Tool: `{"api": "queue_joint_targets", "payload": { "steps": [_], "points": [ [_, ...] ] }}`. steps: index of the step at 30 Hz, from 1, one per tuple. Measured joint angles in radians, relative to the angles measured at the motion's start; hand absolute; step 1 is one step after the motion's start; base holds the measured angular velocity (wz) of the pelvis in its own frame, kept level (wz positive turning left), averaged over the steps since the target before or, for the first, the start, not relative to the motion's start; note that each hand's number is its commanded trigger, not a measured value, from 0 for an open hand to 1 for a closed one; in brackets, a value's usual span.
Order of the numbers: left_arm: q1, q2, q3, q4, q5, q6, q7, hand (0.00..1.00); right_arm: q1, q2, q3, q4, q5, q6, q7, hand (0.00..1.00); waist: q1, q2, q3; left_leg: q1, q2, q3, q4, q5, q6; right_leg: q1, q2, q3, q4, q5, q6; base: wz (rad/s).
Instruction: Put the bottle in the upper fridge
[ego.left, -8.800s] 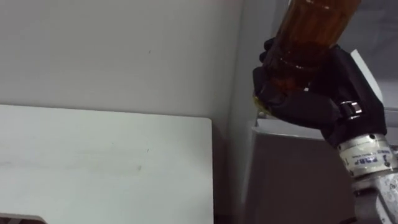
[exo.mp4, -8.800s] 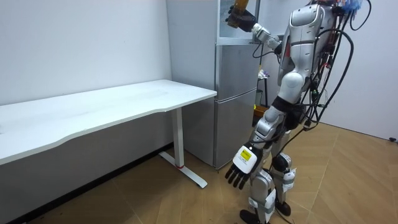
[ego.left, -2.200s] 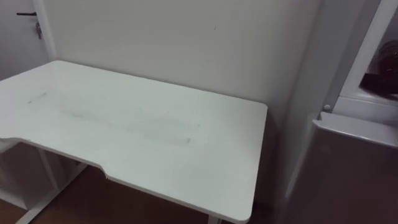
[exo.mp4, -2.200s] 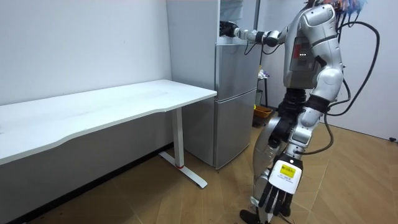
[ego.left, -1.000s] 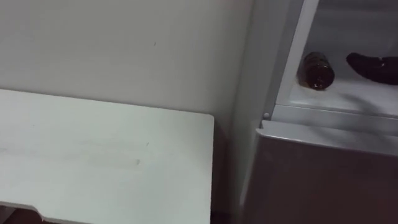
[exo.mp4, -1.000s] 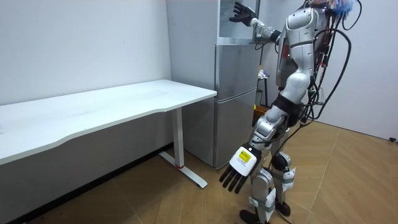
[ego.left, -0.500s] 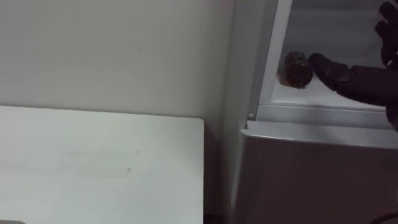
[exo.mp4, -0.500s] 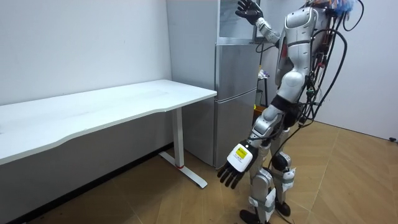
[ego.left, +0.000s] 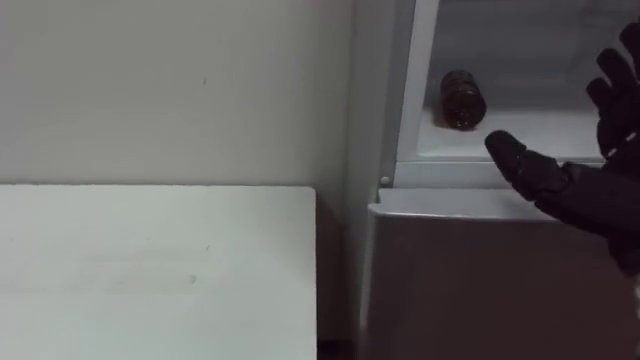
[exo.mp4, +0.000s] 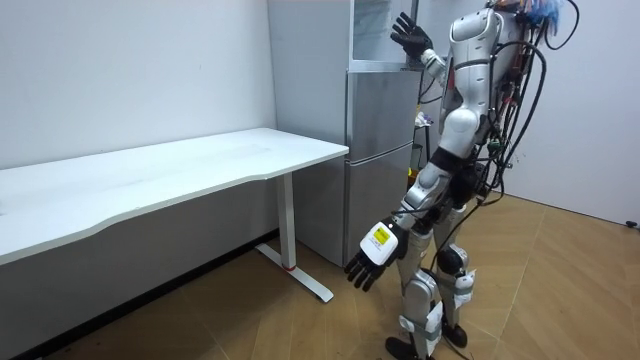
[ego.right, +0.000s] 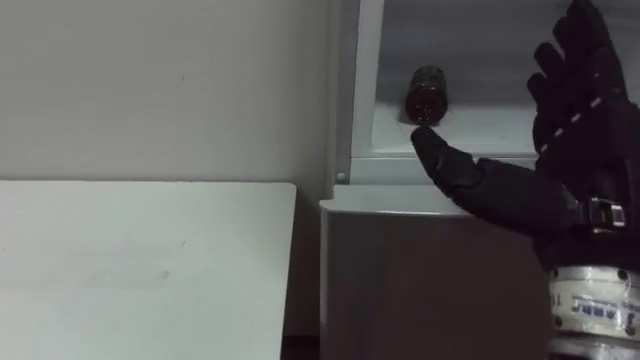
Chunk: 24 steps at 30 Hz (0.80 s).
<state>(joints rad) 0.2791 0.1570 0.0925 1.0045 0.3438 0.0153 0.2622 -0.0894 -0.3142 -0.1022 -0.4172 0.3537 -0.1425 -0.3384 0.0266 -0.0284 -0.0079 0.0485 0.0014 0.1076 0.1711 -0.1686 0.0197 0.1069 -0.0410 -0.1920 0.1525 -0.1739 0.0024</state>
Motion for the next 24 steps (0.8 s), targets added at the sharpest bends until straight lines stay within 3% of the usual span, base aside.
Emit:
{"api": "queue_joint_targets", "payload": {
  "steps": [3,6,15,20,24],
  "points": [
    [-0.010,-0.022,-0.013,0.006,-0.001,-0.004,0.021,0.00,0.082,0.042,0.000,-0.003,-0.090,-0.012,-0.052,0.00,-0.003,0.004,0.0015,0.009,-0.006,0.007,-0.003,-0.001,0.000,0.006,0.001,0.001,-0.001,0.000,0.000,-0.02],
    [-0.018,-0.042,-0.022,0.006,-0.002,-0.010,0.021,0.00,0.152,0.058,0.002,-0.003,-0.120,-0.012,-0.078,0.00,0.005,0.015,0.0040,0.012,-0.003,0.027,-0.006,-0.003,0.001,0.005,0.002,0.023,-0.001,0.000,0.000,-0.15],
    [-0.025,-0.044,-0.065,0.011,-0.058,-0.024,0.043,0.00,0.192,0.077,0.002,0.006,-0.119,-0.012,-0.161,0.00,-0.025,0.031,0.0030,-0.001,0.000,0.038,-0.005,-0.003,0.000,-0.023,0.007,0.041,-0.001,0.000,0.000,-0.05],
    [-0.031,-0.044,-0.066,0.045,-0.058,-0.026,0.050,0.00,0.230,0.079,0.003,0.070,-0.119,-0.012,-0.201,0.00,-0.024,0.023,0.0071,-0.004,0.001,0.042,-0.005,-0.006,-0.003,-0.027,0.008,0.038,-0.002,-0.001,-0.002,-0.01],
    [-0.038,-0.045,-0.066,0.036,-0.056,-0.026,0.049,0.00,0.233,0.086,0.002,0.199,-0.114,-0.019,-0.215,0.00,-0.025,0.021,0.0033,-0.006,0.001,0.042,-0.005,-0.006,-0.003,-0.030,0.008,0.038,-0.002,-0.001,-0.002,-0.01]
  ]
}}
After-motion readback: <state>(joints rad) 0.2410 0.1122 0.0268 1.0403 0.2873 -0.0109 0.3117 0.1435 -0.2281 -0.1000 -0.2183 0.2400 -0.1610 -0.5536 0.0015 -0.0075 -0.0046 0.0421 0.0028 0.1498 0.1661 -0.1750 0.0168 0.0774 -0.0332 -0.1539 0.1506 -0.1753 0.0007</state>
